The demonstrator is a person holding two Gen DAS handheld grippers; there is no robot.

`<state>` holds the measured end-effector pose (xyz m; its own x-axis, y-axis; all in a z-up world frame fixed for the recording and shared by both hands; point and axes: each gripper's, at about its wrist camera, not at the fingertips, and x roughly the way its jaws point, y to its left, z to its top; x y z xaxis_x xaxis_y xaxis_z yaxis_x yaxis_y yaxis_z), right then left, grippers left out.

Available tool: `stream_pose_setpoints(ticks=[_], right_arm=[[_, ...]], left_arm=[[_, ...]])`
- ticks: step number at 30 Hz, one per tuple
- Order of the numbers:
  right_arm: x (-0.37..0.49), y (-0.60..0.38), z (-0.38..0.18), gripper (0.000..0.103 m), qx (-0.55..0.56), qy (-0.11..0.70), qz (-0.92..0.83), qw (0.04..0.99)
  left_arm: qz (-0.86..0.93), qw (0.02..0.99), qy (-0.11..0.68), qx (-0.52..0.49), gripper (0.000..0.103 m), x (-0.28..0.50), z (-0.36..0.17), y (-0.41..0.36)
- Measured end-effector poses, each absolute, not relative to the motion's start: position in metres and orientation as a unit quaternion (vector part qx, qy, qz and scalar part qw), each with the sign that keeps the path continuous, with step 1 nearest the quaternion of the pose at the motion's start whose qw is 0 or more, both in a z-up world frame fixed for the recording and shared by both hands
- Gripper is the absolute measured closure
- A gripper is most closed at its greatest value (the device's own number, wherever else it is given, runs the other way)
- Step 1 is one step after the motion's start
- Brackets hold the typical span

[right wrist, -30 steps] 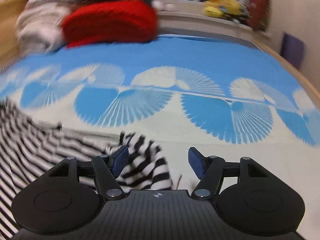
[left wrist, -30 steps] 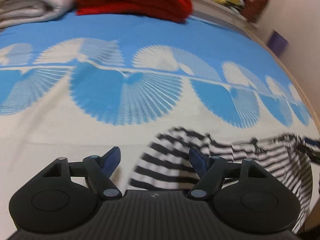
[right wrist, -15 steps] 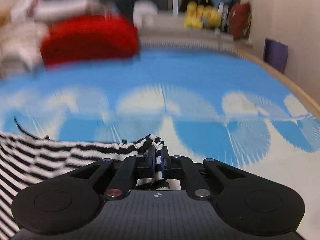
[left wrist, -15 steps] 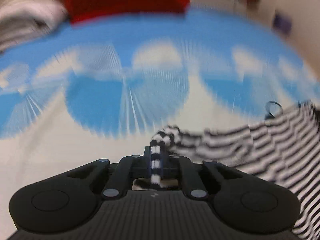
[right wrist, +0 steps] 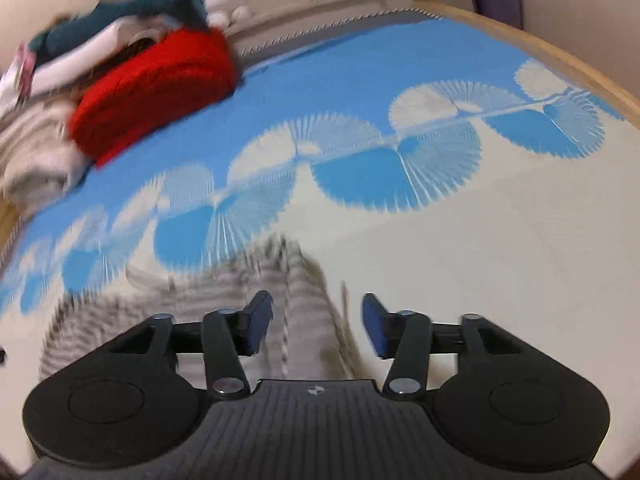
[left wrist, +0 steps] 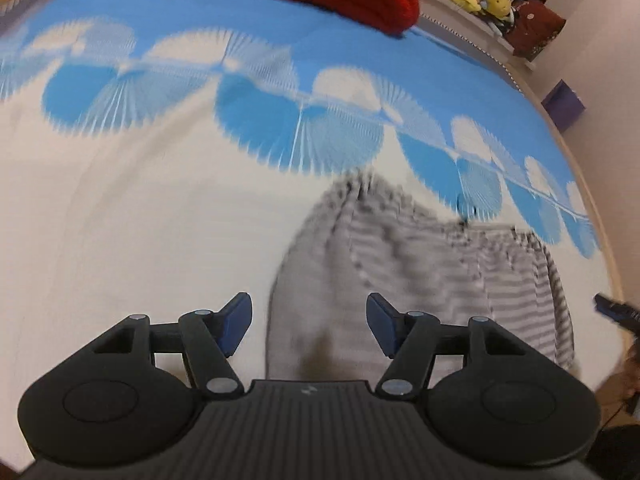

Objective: Fold small clothes

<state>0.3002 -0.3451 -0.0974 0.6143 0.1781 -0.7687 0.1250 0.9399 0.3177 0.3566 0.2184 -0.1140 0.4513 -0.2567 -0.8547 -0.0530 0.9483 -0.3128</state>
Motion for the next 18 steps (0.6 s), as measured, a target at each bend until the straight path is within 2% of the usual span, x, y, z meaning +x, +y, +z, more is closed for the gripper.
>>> stream_pose_setpoints(ticks=[3,4,7,9,10,11,12,13,14,17,18], right_arm=[[0.275,-0.345,-0.124,0.043,0.169,0.486,0.014,0.857],[0.272,-0.342,-0.131,0.044,0.167,0.509,0.016,0.844],[0.265,-0.337,-0.136,0.044,0.161,0.51,0.022,0.845],[0.265,-0.335,-0.145,0.048,0.156,0.531,0.033,0.832],[0.264,-0.335,-0.149,0.052,0.152,0.541,0.03,0.827],[0.262,-0.336,-0.151,0.062,0.156,0.544,0.025,0.824],[0.26,-0.337,-0.151,0.07,0.166,0.544,0.03,0.822],[0.258,-0.338,-0.151,0.088,0.18,0.541,0.041,0.821],[0.256,-0.338,-0.148,0.095,0.183,0.534,0.046,0.824],[0.245,-0.355,-0.123,0.097,0.227,0.473,0.024,0.851],[0.238,-0.365,-0.116,0.097,0.261,0.452,0.017,0.853]], left_arm=[[-0.037,0.812,0.553,-0.183,0.035,0.334,-0.156,0.228],[-0.03,0.788,0.585,-0.191,0.041,0.333,-0.171,0.228],[-0.043,0.762,0.607,-0.222,0.043,0.334,-0.184,0.225],[-0.054,0.755,0.622,-0.201,0.043,0.335,-0.191,0.217],[-0.054,0.752,0.628,-0.192,0.052,0.334,-0.195,0.213],[-0.06,0.75,0.631,-0.189,0.06,0.334,-0.197,0.21],[-0.069,0.753,0.628,-0.185,0.087,0.333,-0.196,0.207],[-0.075,0.761,0.62,-0.175,0.101,0.332,-0.191,0.205],[-0.082,0.776,0.601,-0.174,0.101,0.33,-0.182,0.207],[-0.086,0.82,0.51,-0.244,0.101,0.317,-0.144,0.234],[-0.077,0.832,0.498,-0.233,0.101,0.312,-0.137,0.238]])
